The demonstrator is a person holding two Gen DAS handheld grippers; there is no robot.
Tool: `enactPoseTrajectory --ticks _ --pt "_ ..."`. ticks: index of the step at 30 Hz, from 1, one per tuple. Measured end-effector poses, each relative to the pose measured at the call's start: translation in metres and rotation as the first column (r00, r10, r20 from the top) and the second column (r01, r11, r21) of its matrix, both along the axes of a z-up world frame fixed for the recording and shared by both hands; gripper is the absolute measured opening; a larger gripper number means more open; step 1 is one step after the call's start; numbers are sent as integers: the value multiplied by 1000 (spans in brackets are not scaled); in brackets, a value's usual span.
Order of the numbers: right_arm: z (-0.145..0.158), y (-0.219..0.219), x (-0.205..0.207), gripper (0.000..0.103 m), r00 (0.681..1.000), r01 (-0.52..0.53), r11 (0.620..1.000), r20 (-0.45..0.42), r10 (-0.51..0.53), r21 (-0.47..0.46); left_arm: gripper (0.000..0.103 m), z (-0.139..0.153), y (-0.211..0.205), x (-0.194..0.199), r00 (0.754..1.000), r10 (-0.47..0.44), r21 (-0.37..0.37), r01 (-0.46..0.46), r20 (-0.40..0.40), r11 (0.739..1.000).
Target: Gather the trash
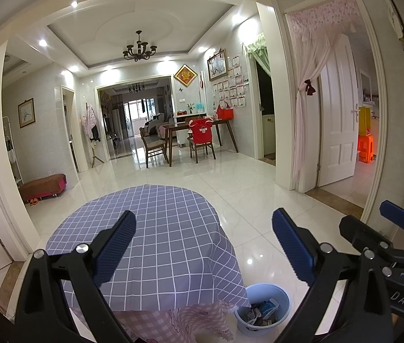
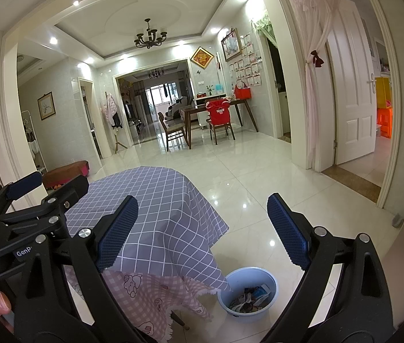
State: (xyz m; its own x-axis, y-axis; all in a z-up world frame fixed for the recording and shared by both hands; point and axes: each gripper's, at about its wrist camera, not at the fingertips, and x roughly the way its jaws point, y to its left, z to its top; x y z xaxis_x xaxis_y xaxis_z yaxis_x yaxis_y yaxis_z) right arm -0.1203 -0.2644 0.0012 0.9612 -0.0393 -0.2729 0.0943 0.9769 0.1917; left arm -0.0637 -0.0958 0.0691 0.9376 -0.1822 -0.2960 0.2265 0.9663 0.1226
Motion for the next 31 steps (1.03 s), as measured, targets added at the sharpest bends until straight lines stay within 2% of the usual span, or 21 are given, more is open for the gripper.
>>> enactPoseTrajectory --ticks 12,27,31 --pt "1 17 -3 90 1000 6 1000 3 -6 6 94 -8 4 1 1000 -4 5 4 2 1000" --pt "0 14 -1 90 1000 5 1000 -6 -5 6 94 -5 4 4 1000 -7 4 7 -2 1000" --pt "0 17 -1 90 1000 4 1000 -20 -4 12 94 -13 10 6 1000 -16 5 16 -14 1000"
